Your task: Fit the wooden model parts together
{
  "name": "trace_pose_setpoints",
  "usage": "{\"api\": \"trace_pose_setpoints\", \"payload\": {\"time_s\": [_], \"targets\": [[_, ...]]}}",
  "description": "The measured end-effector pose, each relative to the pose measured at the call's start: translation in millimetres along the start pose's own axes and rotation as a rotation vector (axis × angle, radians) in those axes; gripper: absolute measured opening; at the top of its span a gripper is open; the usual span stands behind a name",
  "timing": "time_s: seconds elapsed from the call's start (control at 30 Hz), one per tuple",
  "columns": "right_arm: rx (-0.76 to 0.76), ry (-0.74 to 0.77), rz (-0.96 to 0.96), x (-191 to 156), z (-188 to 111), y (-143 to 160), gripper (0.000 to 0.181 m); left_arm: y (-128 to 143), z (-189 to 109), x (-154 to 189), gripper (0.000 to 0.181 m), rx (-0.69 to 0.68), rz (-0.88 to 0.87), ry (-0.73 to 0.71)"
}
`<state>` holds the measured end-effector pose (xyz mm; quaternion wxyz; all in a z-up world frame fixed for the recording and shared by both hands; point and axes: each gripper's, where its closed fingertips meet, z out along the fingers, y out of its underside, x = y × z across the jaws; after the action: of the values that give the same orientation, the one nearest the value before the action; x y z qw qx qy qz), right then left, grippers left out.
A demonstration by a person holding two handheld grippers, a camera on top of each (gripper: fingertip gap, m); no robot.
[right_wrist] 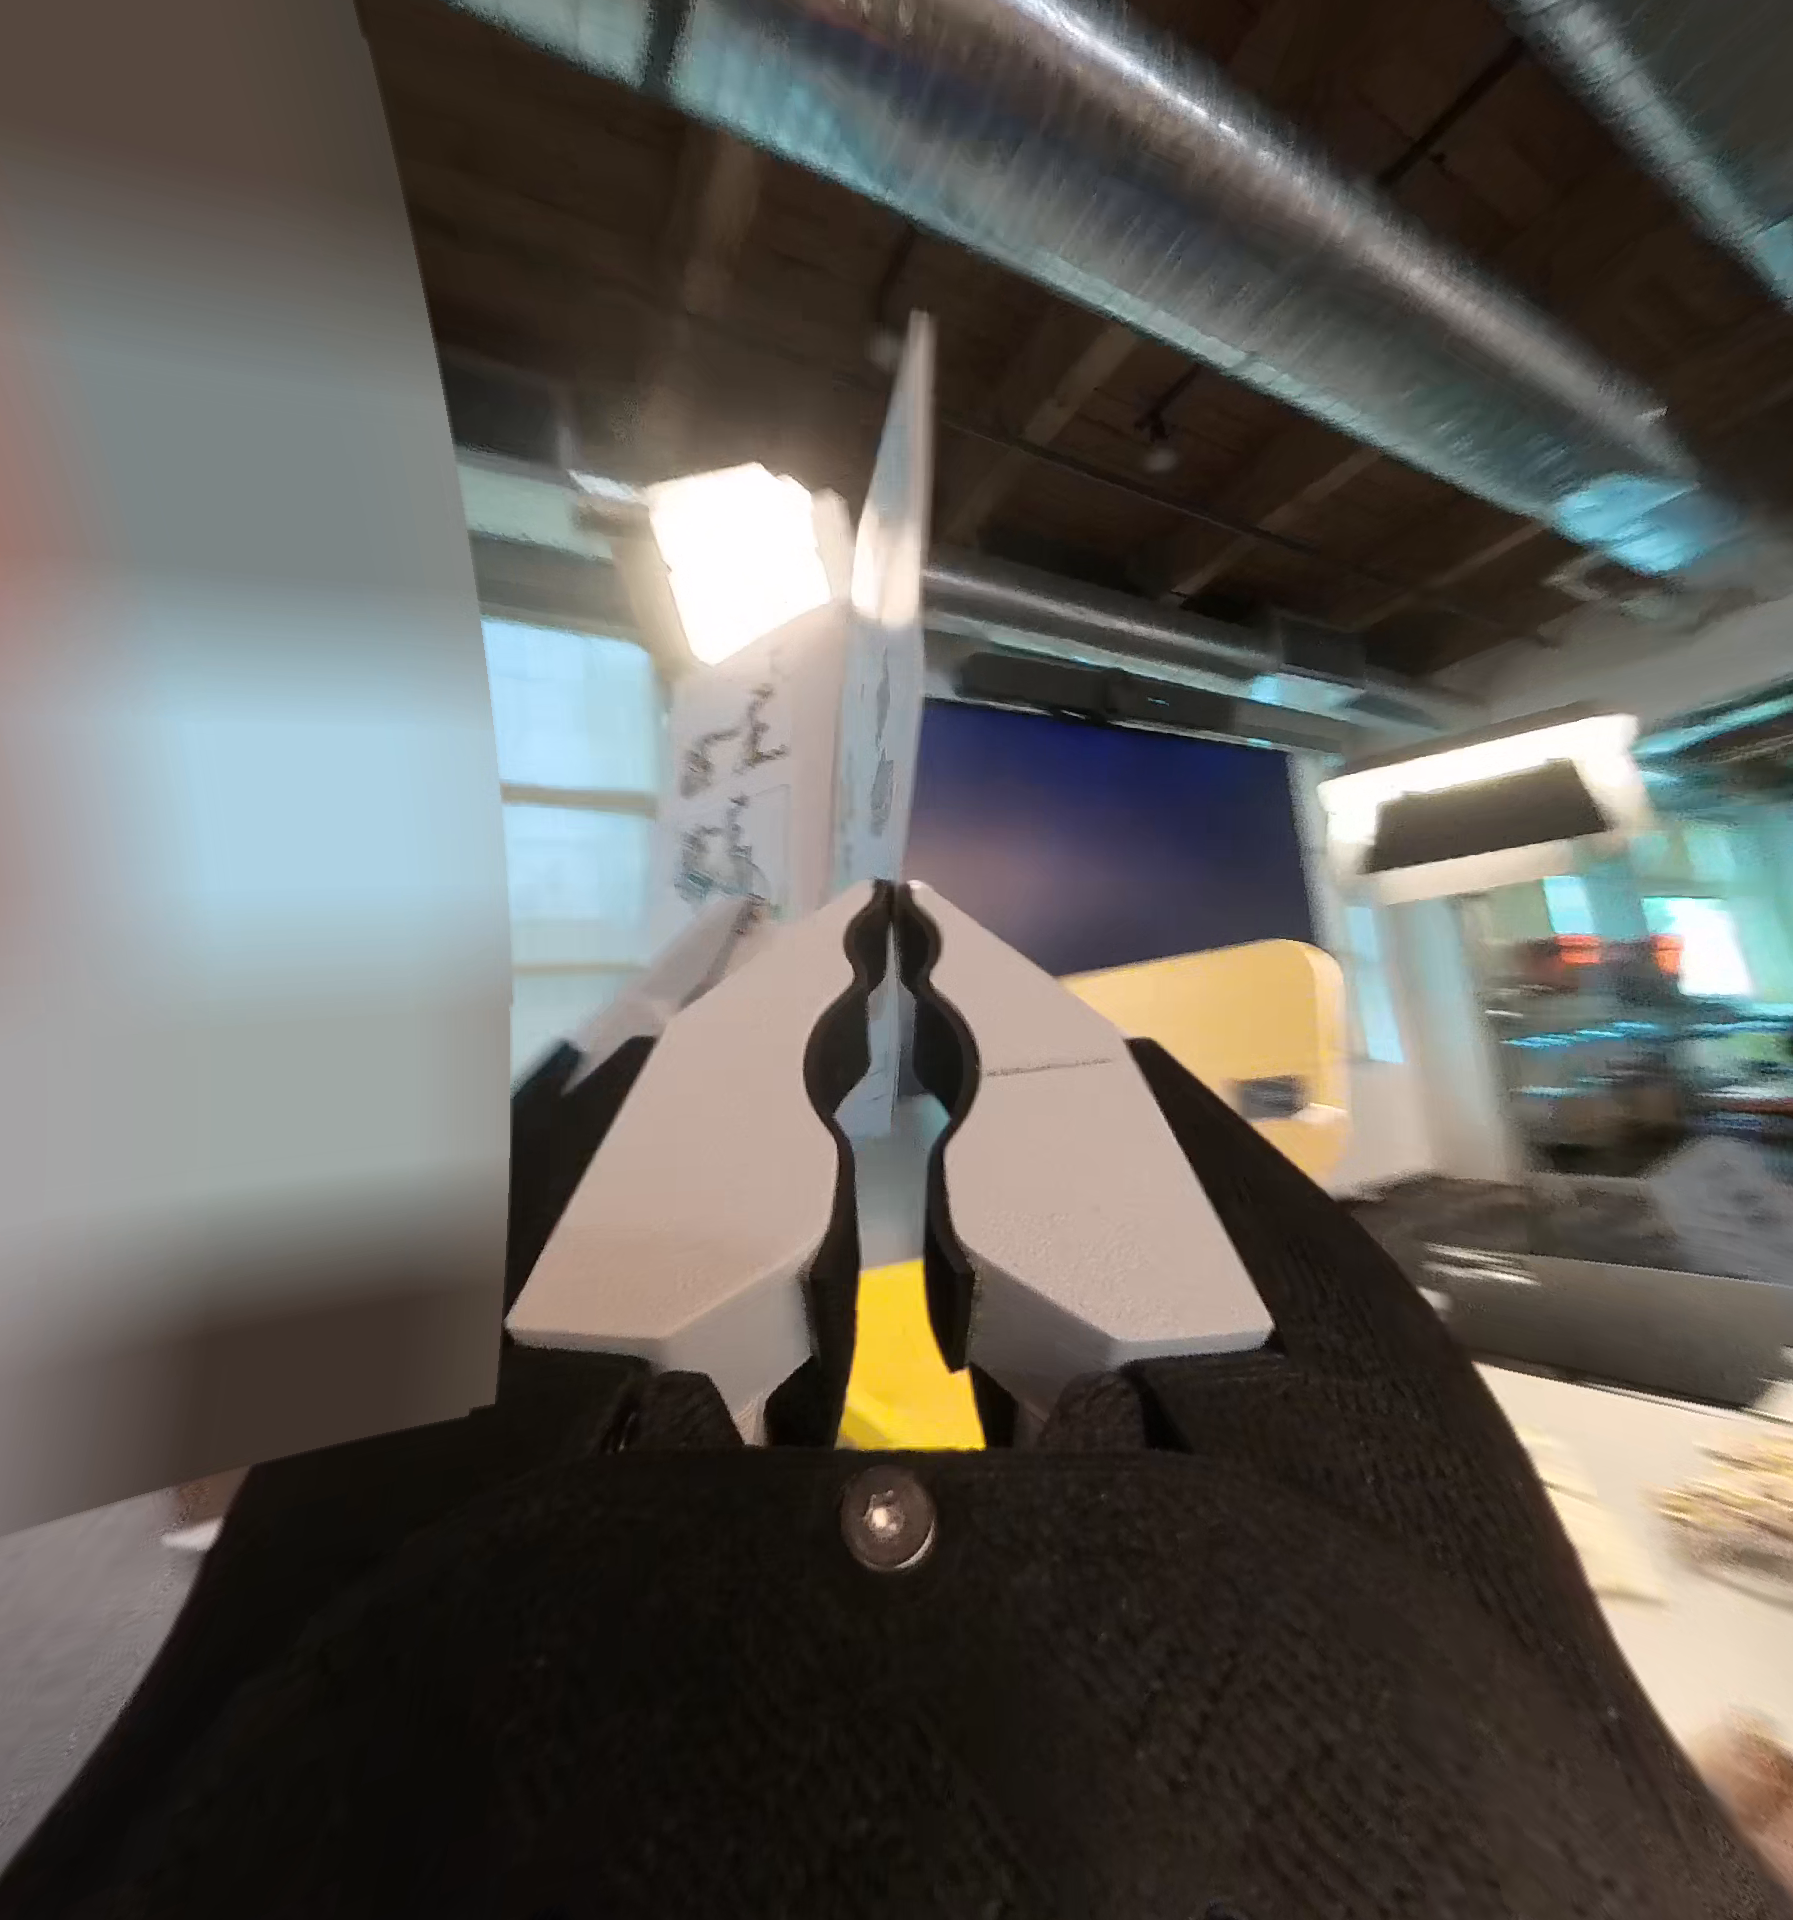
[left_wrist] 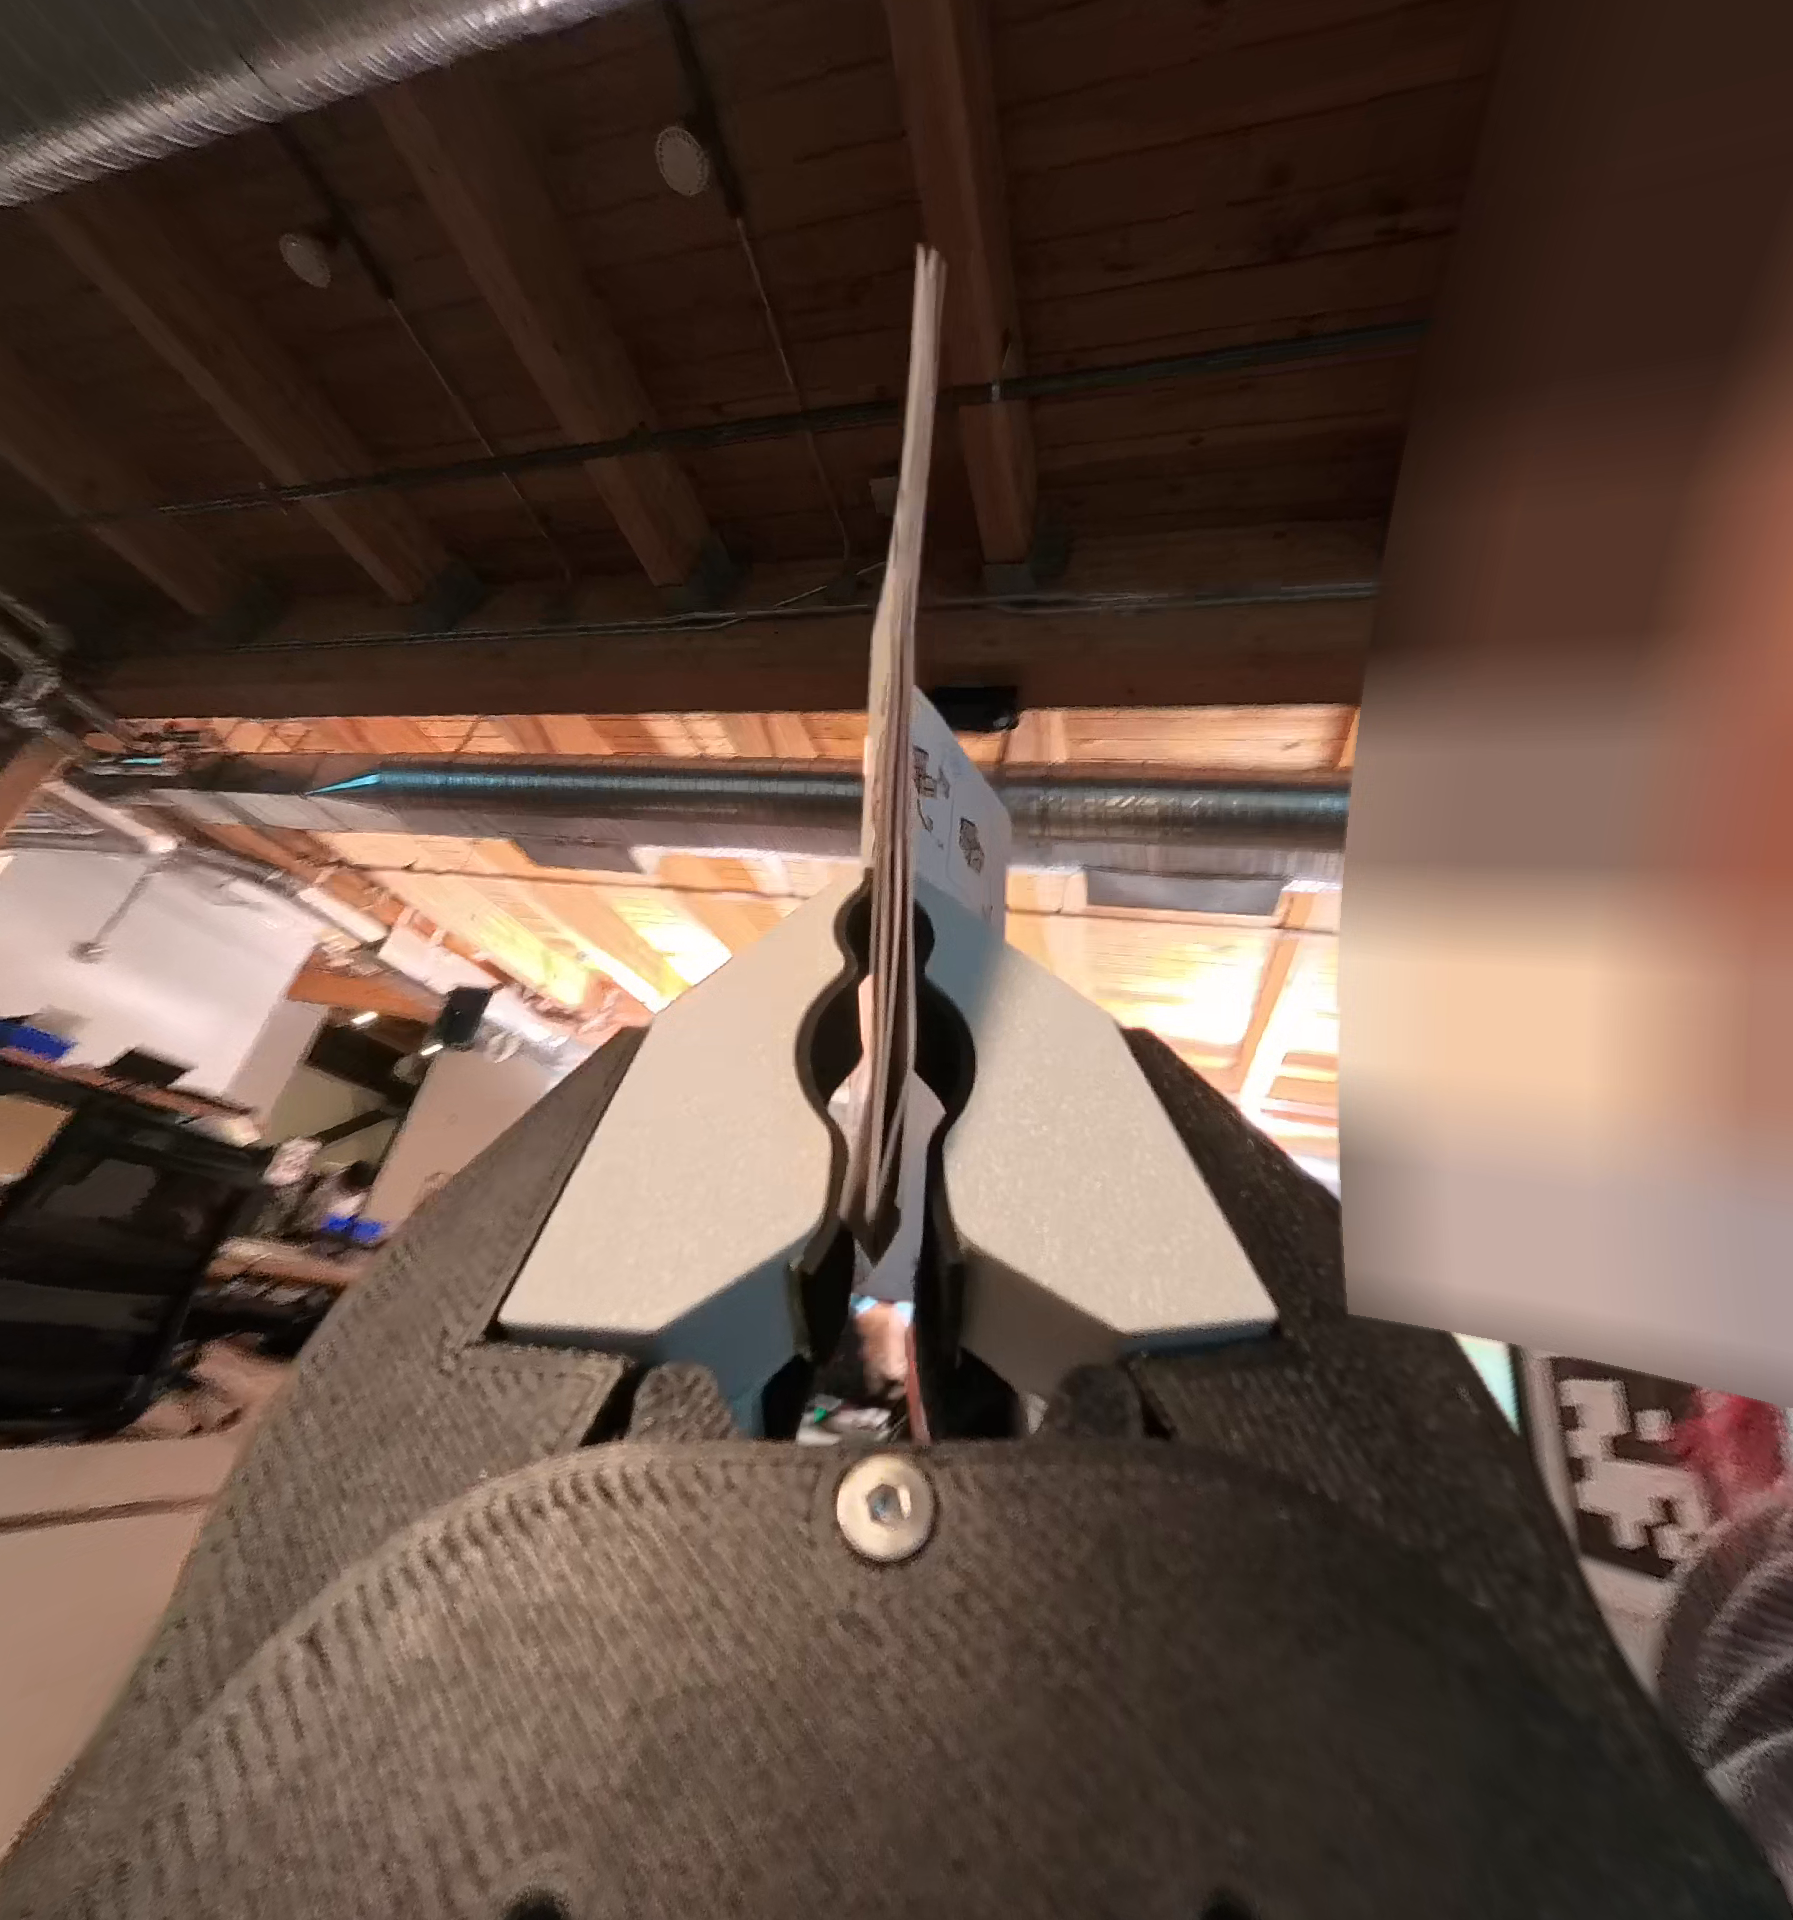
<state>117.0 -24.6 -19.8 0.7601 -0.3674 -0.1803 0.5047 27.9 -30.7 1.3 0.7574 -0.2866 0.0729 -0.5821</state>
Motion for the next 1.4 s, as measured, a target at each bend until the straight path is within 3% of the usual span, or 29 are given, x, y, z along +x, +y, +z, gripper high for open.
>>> {"api": "trace_pose_setpoints", "payload": {"time_s": [0.17, 0.33, 0.4, 0.47, 0.57, 0.63, 0.77, 0.87, 0.97, 1.03, 1.1, 1.17, 1.23, 1.3, 1.4], "targets": [[-0.104, -0.014, -0.064, 11.3, 2.2, 2.8, 0.04, 14.2, -1.9, -17.4, 0.0, -0.066, 0.03, -0.052], [-0.293, -0.156, 0.027, 14.1, 0.9, 26.8, 0.012, 39.0, -6.4, -39.7, 0.0, -0.163, 0.03, -0.093], [-0.313, -0.127, 0.043, 30.3, 0.1, 34.4, 0.0, 45.6, -9.9, -55.5, 0.0, -0.193, 0.011, -0.118], [-0.338, -0.034, 0.059, 60.8, -2.1, 42.8, 0.0, 61.6, -14.7, -78.0, 0.0, -0.264, -0.029, -0.173], [-0.365, 0.176, 0.09, 131.2, -14.5, 51.2, 0.0, 81.1, -33.5, -118.2, 0.036, -0.37, -0.032, -0.297], [-0.411, 0.361, 0.103, 193.4, -36.6, 59.6, 0.0, 80.7, -50.3, -140.7, 0.05, -0.403, -0.028, -0.365], [-0.485, 0.581, 0.351, 287.6, -90.8, 81.5, 0.0, 53.5, -81.4, -173.9, 0.052, -0.415, 0.042, -0.476], [-0.597, 0.757, 0.38, 348.1, -137.7, 99.4, 0.0, 23.8, -101.9, -188.4, 0.051, -0.413, 0.15, -0.552], [-0.685, 0.871, 0.368, 385.0, -171.8, 110.7, 0.0, 0.4, -119.4, -194.2, 0.05, -0.408, 0.255, -0.606], [-0.776, 0.92, 0.302, 395.2, -186.1, 116.8, 0.005, -4.6, -130.6, -198.2, 0.049, -0.443, 0.309, -0.637], [-0.892, 0.97, 0.145, 398.1, -196.7, 117.7, 0.036, -3.0, -141.7, -202.3, 0.049, -0.505, 0.345, -0.659], [-0.983, 1.018, -0.116, 395.9, -201.0, 107.1, 0.057, 2.5, -153.6, -205.3, 0.05, -0.585, 0.374, -0.669], [-1.003, 0.99, -0.369, 382.3, -186.7, 96.0, 0.06, 9.7, -167.3, -209.4, 0.049, -0.681, 0.403, -0.675], [-0.969, 0.791, -0.506, 351.1, -147.5, 106.9, 0.055, 20.3, -181.6, -214.9, 0.048, -0.787, 0.411, -0.673], [-1.009, 0.302, -0.501, 277.2, -88.6, 167.3, 0.04, 45.7, -200.5, -220.2, 0.048, -0.957, 0.346, -0.627]]}}
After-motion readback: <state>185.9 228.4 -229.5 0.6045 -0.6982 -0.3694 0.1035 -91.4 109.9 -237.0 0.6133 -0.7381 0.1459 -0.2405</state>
